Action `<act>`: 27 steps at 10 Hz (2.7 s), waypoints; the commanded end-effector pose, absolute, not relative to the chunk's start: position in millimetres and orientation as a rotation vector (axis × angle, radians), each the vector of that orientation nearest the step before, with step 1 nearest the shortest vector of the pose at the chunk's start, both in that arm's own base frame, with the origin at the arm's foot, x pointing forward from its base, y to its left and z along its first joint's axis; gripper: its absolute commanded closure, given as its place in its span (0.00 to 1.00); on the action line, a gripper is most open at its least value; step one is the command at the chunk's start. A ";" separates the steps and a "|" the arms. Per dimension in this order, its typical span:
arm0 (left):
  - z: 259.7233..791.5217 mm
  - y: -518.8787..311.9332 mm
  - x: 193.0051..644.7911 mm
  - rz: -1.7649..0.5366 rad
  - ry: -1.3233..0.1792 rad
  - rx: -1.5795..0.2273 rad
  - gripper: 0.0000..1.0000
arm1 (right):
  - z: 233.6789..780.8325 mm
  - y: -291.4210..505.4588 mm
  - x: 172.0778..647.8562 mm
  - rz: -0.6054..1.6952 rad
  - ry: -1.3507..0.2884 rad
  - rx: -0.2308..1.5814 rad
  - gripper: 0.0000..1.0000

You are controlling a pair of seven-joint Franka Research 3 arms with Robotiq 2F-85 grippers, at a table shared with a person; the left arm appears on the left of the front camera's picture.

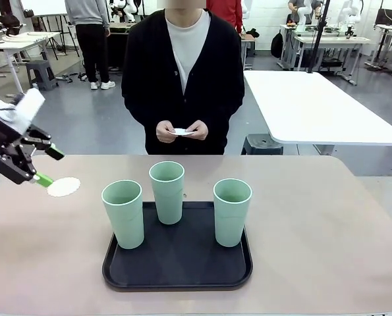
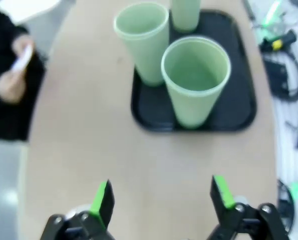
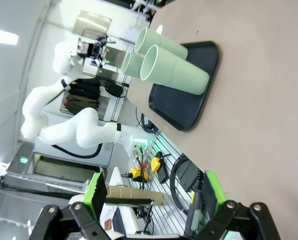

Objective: Place coasters on the table and set cups on them.
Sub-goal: Pick up one Reusable plastic cup and place it on a coaster set by the human.

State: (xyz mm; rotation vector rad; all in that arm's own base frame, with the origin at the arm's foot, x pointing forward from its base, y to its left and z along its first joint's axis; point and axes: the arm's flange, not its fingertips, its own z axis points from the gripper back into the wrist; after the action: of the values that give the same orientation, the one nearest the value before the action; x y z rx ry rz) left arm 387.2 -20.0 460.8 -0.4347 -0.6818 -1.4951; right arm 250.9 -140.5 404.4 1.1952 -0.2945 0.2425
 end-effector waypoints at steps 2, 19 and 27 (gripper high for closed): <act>420.6 -8.2 438.6 -1.623 -0.804 -0.896 0.00 | 404.5 -141.6 251.5 0.251 -0.308 1.196 0.00; 337.0 -36.9 454.3 -1.593 -0.681 -0.952 0.00 | 404.5 -141.6 251.5 0.251 -0.308 1.196 0.00; 311.9 -37.2 477.2 -1.686 -0.911 -1.095 0.00 | 404.5 -141.6 251.5 0.251 -0.308 1.196 0.00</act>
State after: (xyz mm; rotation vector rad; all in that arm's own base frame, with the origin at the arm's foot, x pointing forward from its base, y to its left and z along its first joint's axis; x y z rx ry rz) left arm 472.3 -34.5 316.1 -1.0934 -0.8462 -1.6865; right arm 250.7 -140.9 404.4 1.1941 -0.2950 0.2409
